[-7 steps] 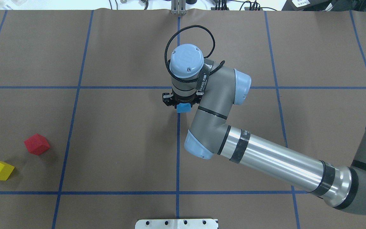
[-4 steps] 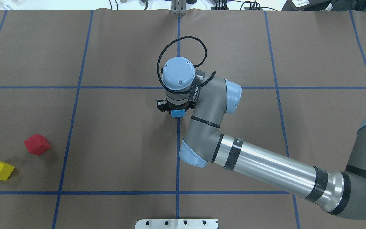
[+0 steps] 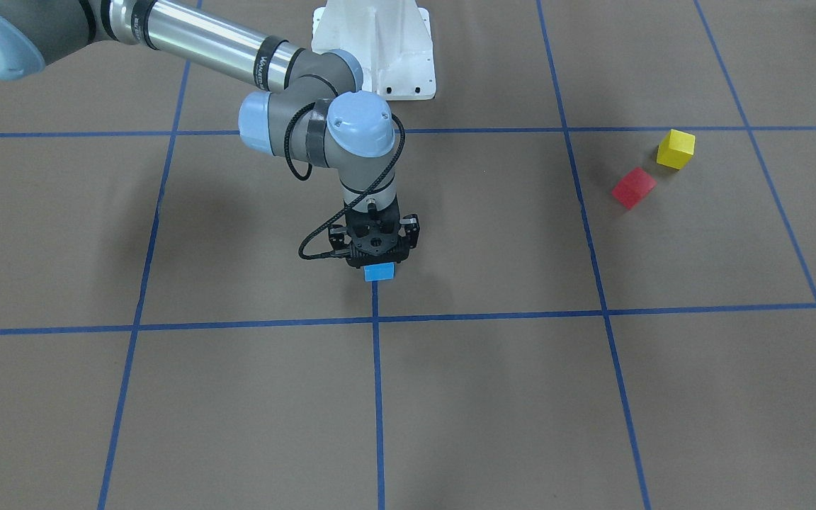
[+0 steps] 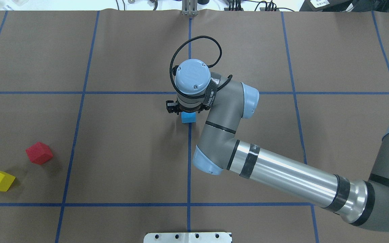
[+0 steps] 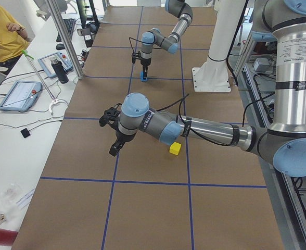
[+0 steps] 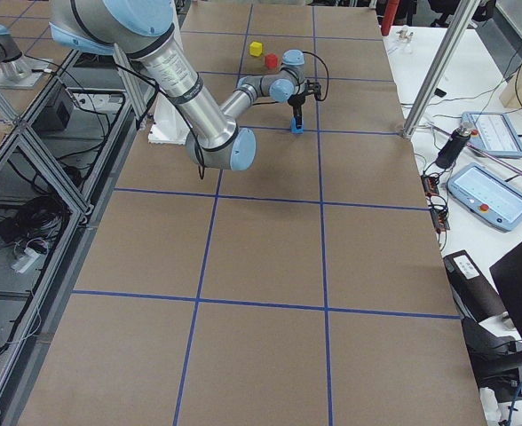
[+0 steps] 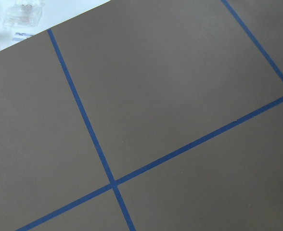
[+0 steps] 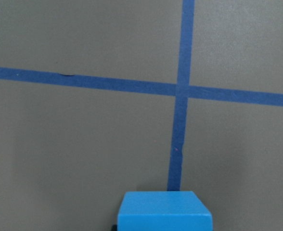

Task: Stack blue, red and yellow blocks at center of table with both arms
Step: 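Carry the blue cube to the table center and set it down, then open the right gripper and withdraw the right arm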

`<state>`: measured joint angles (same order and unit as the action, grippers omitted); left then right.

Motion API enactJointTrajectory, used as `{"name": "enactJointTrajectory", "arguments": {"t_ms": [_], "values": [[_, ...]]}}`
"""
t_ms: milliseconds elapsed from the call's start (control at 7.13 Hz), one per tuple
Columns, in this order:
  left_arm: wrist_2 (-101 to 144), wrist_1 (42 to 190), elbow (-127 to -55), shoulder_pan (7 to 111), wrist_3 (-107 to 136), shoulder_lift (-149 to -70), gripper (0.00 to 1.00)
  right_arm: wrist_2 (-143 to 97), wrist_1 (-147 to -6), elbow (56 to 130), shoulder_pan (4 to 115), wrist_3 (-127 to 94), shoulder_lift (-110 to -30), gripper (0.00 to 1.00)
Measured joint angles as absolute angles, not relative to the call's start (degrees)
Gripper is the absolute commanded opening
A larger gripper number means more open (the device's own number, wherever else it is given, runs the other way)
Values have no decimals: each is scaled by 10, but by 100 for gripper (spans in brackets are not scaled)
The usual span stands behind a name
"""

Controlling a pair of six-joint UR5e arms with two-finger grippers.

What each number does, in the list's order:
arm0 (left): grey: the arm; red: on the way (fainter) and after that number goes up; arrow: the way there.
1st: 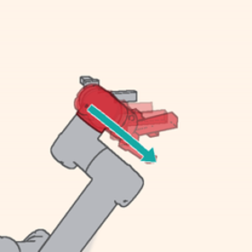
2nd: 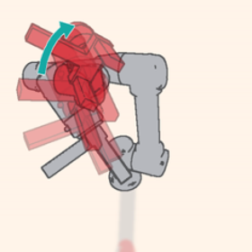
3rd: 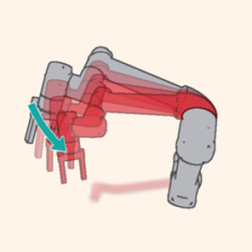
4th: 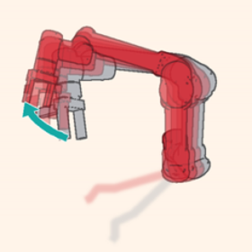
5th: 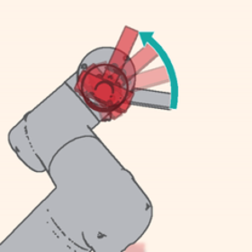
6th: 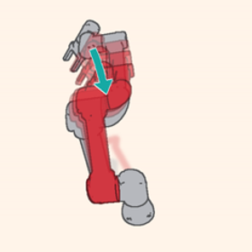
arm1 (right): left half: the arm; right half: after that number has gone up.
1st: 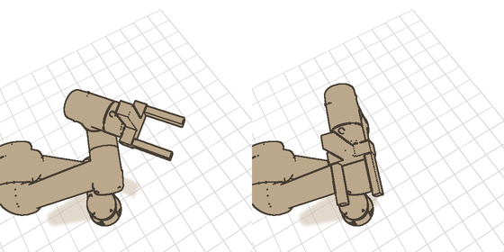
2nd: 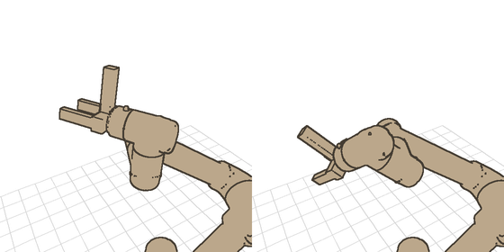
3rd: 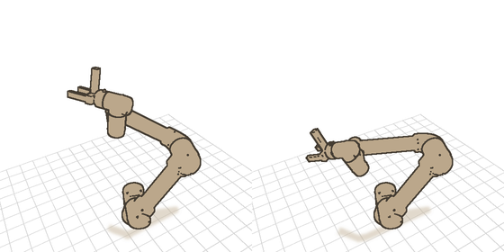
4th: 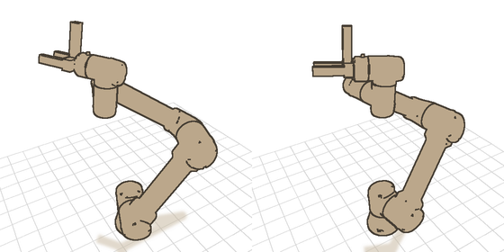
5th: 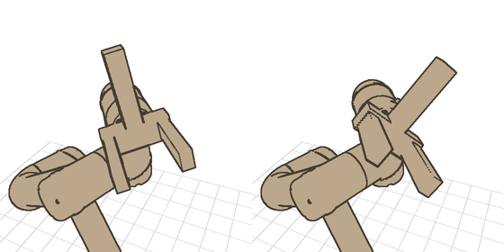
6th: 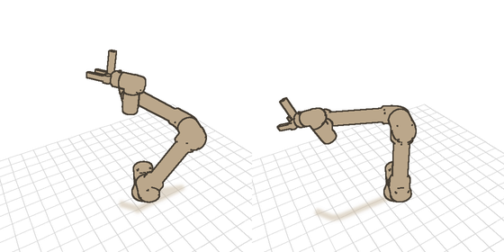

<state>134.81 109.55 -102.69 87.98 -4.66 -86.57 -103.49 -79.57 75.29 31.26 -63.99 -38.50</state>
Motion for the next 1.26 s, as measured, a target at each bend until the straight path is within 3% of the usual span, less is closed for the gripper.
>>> {"name": "enactJointTrajectory", "arguments": {"t_ms": [281,701,1262], "values": [[1348,1096,-1028,880,-47,-868,100,-1077,-813,803,382,-616,-398,100],[1373,1140,-1026,850,-33,-869,100,-1164,-815,894,527,-420,-516,100],[1382,1260,-1027,696,114,-866,100,-1289,-807,904,716,-82,-671,100]]}}
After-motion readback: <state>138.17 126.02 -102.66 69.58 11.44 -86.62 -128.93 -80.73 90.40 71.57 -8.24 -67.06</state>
